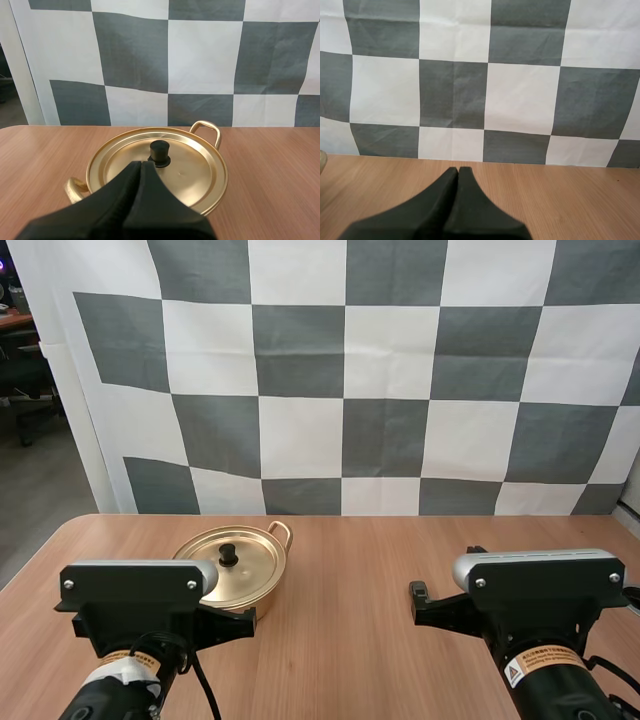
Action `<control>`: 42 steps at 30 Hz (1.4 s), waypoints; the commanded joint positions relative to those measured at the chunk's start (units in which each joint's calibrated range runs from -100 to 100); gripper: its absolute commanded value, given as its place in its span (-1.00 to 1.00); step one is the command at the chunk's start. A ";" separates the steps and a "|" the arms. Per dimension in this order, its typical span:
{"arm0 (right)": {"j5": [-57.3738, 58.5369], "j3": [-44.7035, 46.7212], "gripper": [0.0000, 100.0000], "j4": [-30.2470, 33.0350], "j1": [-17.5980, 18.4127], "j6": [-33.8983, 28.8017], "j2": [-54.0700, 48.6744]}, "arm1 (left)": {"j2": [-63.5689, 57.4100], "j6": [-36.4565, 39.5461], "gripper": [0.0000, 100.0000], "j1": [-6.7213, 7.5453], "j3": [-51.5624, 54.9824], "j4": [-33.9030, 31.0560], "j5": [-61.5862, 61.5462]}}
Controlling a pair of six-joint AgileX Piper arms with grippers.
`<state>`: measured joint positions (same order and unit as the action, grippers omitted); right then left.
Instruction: Open the pot, put the car inside, and close it
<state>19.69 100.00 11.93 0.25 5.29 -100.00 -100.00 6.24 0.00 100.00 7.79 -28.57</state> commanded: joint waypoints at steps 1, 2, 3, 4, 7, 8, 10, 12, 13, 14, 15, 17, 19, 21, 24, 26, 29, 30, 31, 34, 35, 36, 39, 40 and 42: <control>-0.16 0.00 -1.00 0.04 -0.03 -0.01 0.00 | 0.00 -0.01 -1.00 0.00 0.00 0.11 -0.13; -0.16 0.00 -1.00 0.04 -0.03 -0.01 0.00 | 0.00 -0.01 -1.00 0.00 0.00 0.11 -0.13; -0.16 0.00 -1.00 0.04 -0.03 -0.01 0.00 | 0.00 -0.01 -1.00 0.00 0.00 0.11 -0.13; -0.16 0.00 -1.00 0.04 -0.03 -0.01 0.00 | 0.00 -0.01 -1.00 0.00 0.00 0.11 -0.13; -0.16 0.00 -1.00 0.04 -0.03 -0.01 0.00 | 0.00 -0.01 -1.00 0.00 0.00 0.11 -0.13; -0.18 0.00 -1.00 -0.07 -0.03 -0.01 0.00 | 0.00 -0.01 -1.00 0.00 0.00 0.11 -0.13; -0.18 0.00 -1.00 -0.57 -0.03 -0.01 0.00 | 0.00 -0.01 -1.00 0.00 0.00 0.48 0.92; -1.00 0.00 -1.00 -0.66 -0.03 -0.01 0.00 | 0.00 -0.01 -1.00 0.00 0.00 0.99 5.38; -2.19 0.00 -1.00 -0.66 -0.03 -0.01 0.00 | 0.00 -0.75 -1.00 0.00 0.00 -0.03 9.97; -4.80 0.00 -1.00 0.62 -0.03 -0.01 0.00 | 0.00 -2.63 -1.00 0.00 0.00 -2.50 15.22; -8.35 0.00 -1.00 4.34 -0.03 0.10 0.00 | 0.00 -4.93 -1.00 0.00 0.00 -5.83 23.60; -16.52 0.00 -1.00 18.13 -0.03 0.72 0.00 | 0.00 -8.94 -1.00 0.00 0.00 -10.83 47.32; -22.38 0.00 -1.00 27.72 -0.03 0.72 0.00 | 0.00 -12.31 -1.00 0.00 0.00 -12.40 72.28; -26.22 -2.70 -1.00 31.65 -0.03 0.72 0.00 | 0.00 -12.65 -1.00 0.00 0.00 -12.40 89.67; -26.84 -8.31 -1.00 29.59 -0.03 0.60 0.00 | 0.00 -13.38 -1.00 0.00 -1.69 -15.35 93.67; -24.67 -12.91 -1.00 24.48 -0.03 0.28 0.00 | 0.00 -14.53 -1.00 0.00 -5.62 -15.61 78.92; -11.59 -22.91 -1.00 15.38 -0.03 0.28 0.04 | 0.00 -14.53 -1.00 0.00 -15.93 -8.62 40.35; -6.39 -26.43 -1.00 13.75 -0.03 0.28 1.45 | 0.00 -14.44 -1.00 0.00 -20.37 -4.74 26.75; -2.20 -29.28 -1.00 13.09 -0.03 0.28 3.06 | 0.00 -14.17 -1.00 0.00 -24.80 -2.57 17.73; 10.80 -39.90 -1.00 10.65 -0.03 0.28 11.16 | 3.31 -11.69 -1.00 0.00 -36.16 1.87 4.46; 14.37 -43.66 -1.00 10.34 -0.03 0.28 14.64 | 5.37 -10.92 -1.00 0.00 -39.52 1.88 4.25; 18.16 -47.79 -1.00 10.35 -0.03 0.38 18.19 | 7.70 -10.31 -1.00 0.00 -44.06 1.88 3.17; 32.96 -61.19 -1.00 9.75 -0.03 1.74 28.53 | 15.75 -7.89 -1.00 0.00 -60.10 1.76 -13.36; 37.93 -66.29 -1.00 9.04 -0.03 2.34 32.19 | 19.16 -6.63 -1.00 0.00 -65.68 1.76 -22.58; 51.94 -76.38 -1.00 5.69 -0.03 4.31 38.87 | 25.83 -5.52 -1.00 0.00 -74.88 1.76 -39.84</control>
<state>25.71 60.26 21.88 0.25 8.23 -80.77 -85.14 -0.39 0.00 66.13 8.88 7.40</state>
